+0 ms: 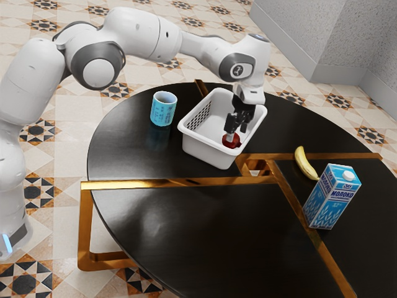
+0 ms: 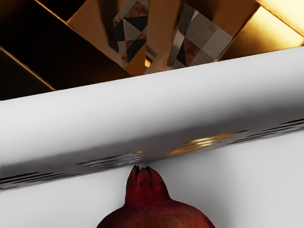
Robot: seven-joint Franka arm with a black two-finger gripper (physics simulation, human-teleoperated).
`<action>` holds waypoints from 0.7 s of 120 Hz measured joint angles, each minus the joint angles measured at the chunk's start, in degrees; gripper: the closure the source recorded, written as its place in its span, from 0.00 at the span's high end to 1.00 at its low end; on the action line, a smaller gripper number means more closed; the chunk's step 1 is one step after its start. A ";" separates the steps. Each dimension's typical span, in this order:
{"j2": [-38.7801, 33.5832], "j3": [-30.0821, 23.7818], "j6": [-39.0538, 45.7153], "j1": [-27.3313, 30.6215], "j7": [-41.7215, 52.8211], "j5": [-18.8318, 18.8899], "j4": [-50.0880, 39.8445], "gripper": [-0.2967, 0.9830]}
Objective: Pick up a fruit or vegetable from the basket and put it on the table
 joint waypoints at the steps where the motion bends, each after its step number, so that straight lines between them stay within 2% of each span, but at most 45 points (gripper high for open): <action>1: 0.01 0.00 0.02 0.01 -0.01 -0.01 -0.01 0.77; 84: 0.73 0.03 0.77 0.48 -0.83 -0.25 -1.79 0.77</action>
